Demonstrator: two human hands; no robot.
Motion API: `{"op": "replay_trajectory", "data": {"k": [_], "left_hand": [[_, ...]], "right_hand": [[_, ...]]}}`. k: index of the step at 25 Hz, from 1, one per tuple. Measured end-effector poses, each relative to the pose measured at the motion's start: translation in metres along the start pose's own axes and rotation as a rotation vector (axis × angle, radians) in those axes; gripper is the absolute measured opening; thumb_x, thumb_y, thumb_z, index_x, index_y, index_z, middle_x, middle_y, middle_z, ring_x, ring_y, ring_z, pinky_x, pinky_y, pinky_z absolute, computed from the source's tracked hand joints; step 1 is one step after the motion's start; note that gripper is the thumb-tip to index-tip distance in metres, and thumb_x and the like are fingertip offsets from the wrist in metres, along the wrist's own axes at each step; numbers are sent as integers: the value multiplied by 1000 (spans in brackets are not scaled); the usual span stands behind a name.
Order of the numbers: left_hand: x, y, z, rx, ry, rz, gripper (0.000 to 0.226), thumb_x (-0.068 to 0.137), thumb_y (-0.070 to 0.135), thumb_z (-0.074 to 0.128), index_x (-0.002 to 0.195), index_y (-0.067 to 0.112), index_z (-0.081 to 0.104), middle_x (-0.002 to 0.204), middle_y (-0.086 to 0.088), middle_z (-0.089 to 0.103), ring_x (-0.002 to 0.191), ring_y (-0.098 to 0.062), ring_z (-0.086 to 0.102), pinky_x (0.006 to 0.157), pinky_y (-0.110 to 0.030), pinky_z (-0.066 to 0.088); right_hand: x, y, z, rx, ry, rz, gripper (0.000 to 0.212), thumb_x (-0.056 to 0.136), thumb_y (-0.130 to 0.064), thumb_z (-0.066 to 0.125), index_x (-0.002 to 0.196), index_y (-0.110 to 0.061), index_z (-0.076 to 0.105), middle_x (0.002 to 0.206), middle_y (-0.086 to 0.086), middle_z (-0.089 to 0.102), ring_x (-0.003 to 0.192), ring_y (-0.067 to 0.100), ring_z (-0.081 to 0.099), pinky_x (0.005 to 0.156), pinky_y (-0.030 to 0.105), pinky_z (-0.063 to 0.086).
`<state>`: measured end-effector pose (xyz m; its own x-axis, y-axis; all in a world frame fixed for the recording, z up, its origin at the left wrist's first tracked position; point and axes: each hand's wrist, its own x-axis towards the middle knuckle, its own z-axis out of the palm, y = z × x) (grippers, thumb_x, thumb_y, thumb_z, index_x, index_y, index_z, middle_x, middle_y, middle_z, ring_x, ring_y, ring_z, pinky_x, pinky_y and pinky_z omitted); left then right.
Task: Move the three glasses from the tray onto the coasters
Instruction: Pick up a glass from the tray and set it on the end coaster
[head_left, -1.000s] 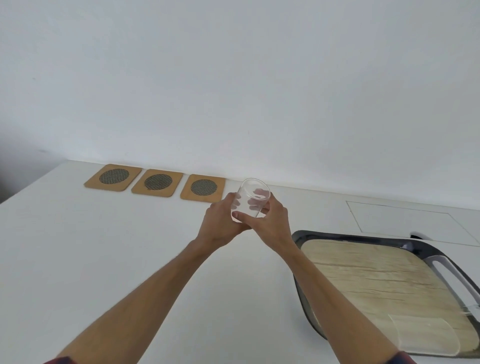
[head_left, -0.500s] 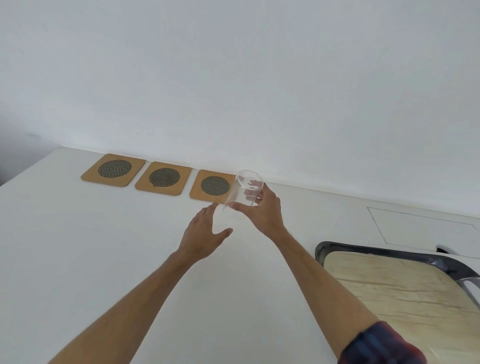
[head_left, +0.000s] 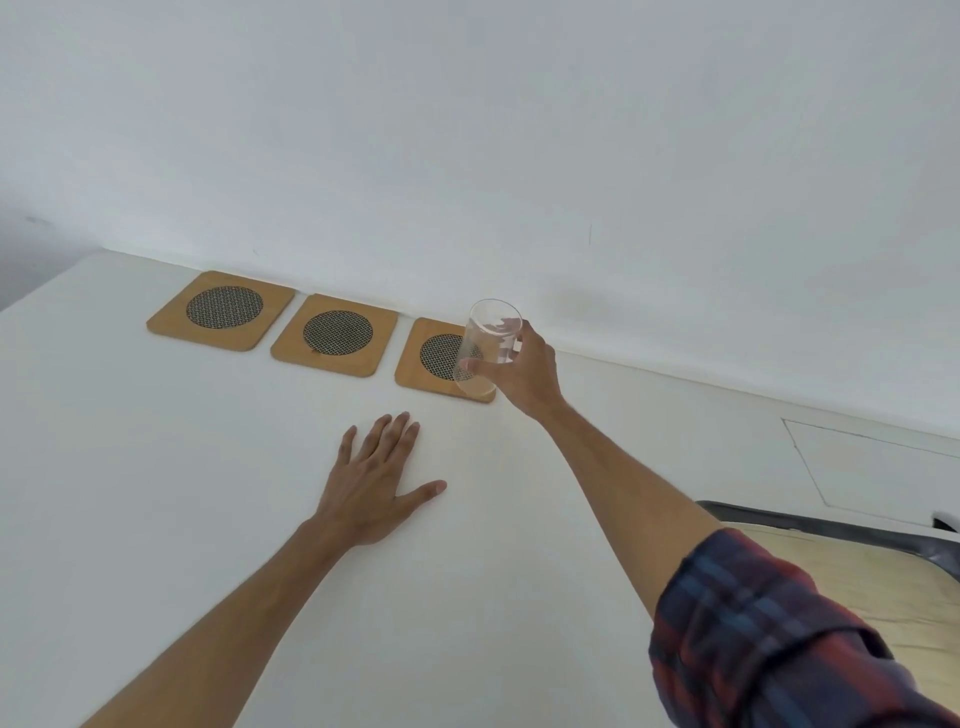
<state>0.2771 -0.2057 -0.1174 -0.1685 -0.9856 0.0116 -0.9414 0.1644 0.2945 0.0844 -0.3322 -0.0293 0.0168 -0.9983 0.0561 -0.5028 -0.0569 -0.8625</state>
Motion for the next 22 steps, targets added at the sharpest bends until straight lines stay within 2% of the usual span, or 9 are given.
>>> {"op": "replay_trajectory", "data": {"k": [12, 18, 20, 22], "left_hand": [[0, -2, 4, 11, 46, 10, 87, 86, 76, 16, 154, 21, 5, 164, 5, 1, 149, -13, -5, 120, -46, -4], [1, -2, 6, -3, 58, 18, 87, 86, 76, 17, 154, 21, 8, 163, 4, 3, 149, -13, -4, 120, -47, -2], [1, -2, 6, 3, 52, 11, 88, 86, 76, 16, 154, 21, 7, 164, 5, 2, 149, -13, -4, 120, -47, -2], [0, -2, 6, 15, 46, 6, 88, 85, 76, 15, 154, 22, 6, 164, 5, 1, 149, -12, -5, 120, -47, -2]], "right_hand": [[50, 3, 38, -57, -17, 3, 74, 63, -34, 93, 124, -15, 56, 107, -4, 58, 94, 17, 60, 87, 35, 52], [55, 7, 45, -57, -18, 13, 75, 64, -36, 93, 125, -16, 53, 108, -4, 57, 98, 18, 59, 83, 29, 47], [55, 6, 42, -74, -54, 37, 84, 63, -39, 93, 131, -15, 50, 109, -5, 56, 103, 17, 58, 87, 29, 46], [51, 7, 38, -90, -98, 75, 99, 61, -44, 93, 142, -16, 43, 115, -6, 55, 110, 16, 56, 98, 32, 46]]}}
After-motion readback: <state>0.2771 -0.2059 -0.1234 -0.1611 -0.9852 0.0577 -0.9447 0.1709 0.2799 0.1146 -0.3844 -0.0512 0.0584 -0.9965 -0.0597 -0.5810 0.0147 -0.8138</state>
